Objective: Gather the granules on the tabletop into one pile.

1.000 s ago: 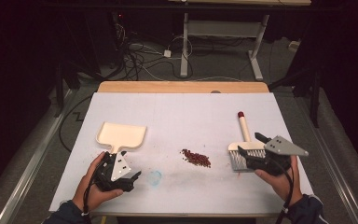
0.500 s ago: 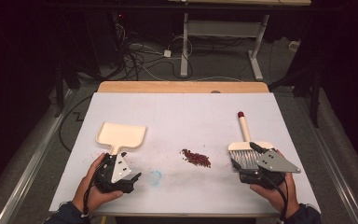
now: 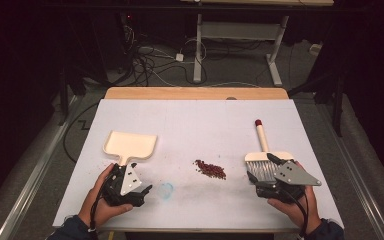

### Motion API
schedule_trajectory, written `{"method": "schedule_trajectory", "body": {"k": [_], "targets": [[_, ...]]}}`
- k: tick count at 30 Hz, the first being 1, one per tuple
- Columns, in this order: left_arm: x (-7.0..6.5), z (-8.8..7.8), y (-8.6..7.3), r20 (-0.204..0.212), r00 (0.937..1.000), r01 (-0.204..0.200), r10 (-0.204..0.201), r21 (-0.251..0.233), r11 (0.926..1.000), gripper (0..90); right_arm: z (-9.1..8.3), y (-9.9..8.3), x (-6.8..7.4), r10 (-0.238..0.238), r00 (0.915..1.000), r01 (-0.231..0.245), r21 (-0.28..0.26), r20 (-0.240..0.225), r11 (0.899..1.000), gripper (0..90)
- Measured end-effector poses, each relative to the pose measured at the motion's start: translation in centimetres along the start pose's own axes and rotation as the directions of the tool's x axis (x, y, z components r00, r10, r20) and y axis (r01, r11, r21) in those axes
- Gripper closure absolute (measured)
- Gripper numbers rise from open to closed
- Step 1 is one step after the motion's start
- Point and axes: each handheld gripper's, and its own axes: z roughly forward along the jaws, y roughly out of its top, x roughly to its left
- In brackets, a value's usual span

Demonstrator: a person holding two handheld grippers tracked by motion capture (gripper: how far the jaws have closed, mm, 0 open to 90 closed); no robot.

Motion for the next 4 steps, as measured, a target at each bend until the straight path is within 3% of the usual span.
{"method": "schedule_trajectory", "body": {"k": [4], "targets": [[0.06,0.19,0.10,0.002,1.0000,0.002,-0.002,0.002,1.0000,17.0,0.21,-0.08,-0.04,0.001,1.0000,-0.001,0.005,-0.006,1.000,19.3]]}}
